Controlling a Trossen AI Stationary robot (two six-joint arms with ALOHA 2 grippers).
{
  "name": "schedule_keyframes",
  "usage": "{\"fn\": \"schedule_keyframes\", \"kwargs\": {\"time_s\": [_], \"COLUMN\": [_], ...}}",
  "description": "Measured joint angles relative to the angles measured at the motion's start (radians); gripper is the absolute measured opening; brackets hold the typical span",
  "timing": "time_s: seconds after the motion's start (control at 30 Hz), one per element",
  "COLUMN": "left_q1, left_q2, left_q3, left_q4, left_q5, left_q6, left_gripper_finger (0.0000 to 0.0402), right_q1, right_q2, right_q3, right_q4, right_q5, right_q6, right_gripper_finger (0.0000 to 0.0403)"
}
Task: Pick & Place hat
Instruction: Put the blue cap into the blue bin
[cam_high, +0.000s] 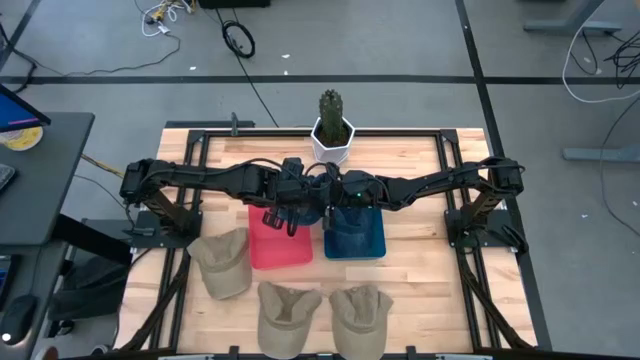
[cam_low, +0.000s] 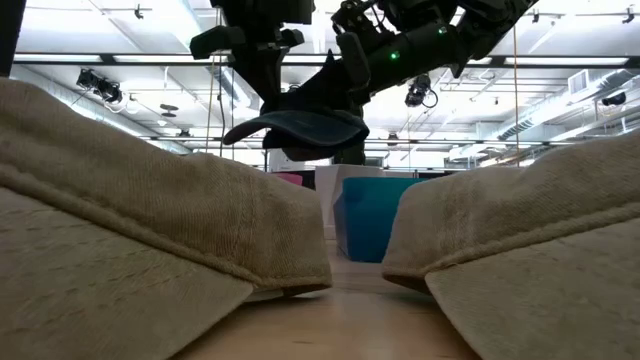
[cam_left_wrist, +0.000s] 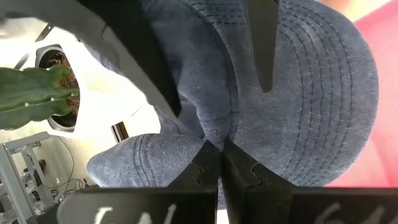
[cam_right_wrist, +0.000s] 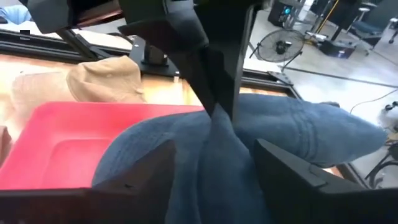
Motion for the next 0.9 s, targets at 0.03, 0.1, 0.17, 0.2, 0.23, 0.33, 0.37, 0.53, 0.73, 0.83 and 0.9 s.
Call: {"fn": "schedule_keyframes", "kwargs": {"time_s": [0.03, 0.1, 0.17, 0.2, 0.23, 0.33, 0.37, 0.53, 0.73, 0.83, 0.9], "left_q1": [0.000, 0.000, 0.000, 0.000, 0.000, 0.001, 0.001, 0.001, 0.001, 0.000, 0.000], "left_q2": [0.000, 0.000, 0.000, 0.000, 0.000, 0.000, 0.000, 0.000, 0.000, -0.001, -0.002], "left_q3": [0.000, 0.000, 0.000, 0.000, 0.000, 0.000, 0.000, 0.000, 0.000, 0.000, 0.000], "left_q4": [0.000, 0.004, 0.010, 0.010, 0.012, 0.016, 0.016, 0.019, 0.021, 0.020, 0.019], "left_q5": [0.000, 0.001, 0.001, 0.000, -0.001, -0.005, -0.005, -0.005, -0.001, 0.002, 0.003], "left_q6": [0.000, 0.000, 0.000, 0.000, 0.000, 0.001, 0.001, -0.006, -0.036, -0.068, -0.095], "left_gripper_finger": [0.0002, 0.0002, 0.0002, 0.0002, 0.0002, 0.0002, 0.0002, 0.0002, 0.0035, 0.0065, 0.0088], "right_q1": [-0.003, -0.007, -0.013, -0.016, -0.018, -0.023, -0.026, -0.040, -0.043, -0.044, -0.046], "right_q2": [0.000, 0.000, 0.000, 0.000, 0.000, 0.000, 0.000, 0.000, 0.000, -0.003, -0.013], "right_q3": [0.000, 0.000, 0.000, 0.000, 0.000, 0.000, 0.000, 0.000, 0.000, -0.001, -0.001], "right_q4": [-0.005, -0.014, -0.017, -0.017, -0.018, -0.018, -0.018, -0.023, -0.033, -0.056, -0.074], "right_q5": [0.000, 0.000, -0.003, -0.012, -0.019, -0.025, -0.028, -0.057, -0.073, -0.068, -0.068], "right_q6": [0.005, 0.019, 0.022, 0.022, 0.025, 0.039, 0.045, 0.056, 0.050, 0.038, 0.031], "right_gripper_finger": [0.0209, 0.0182, 0.0147, 0.0128, 0.0109, 0.0044, 0.0024, 0.0012, 0.0006, 0.0004, 0.0004]}}
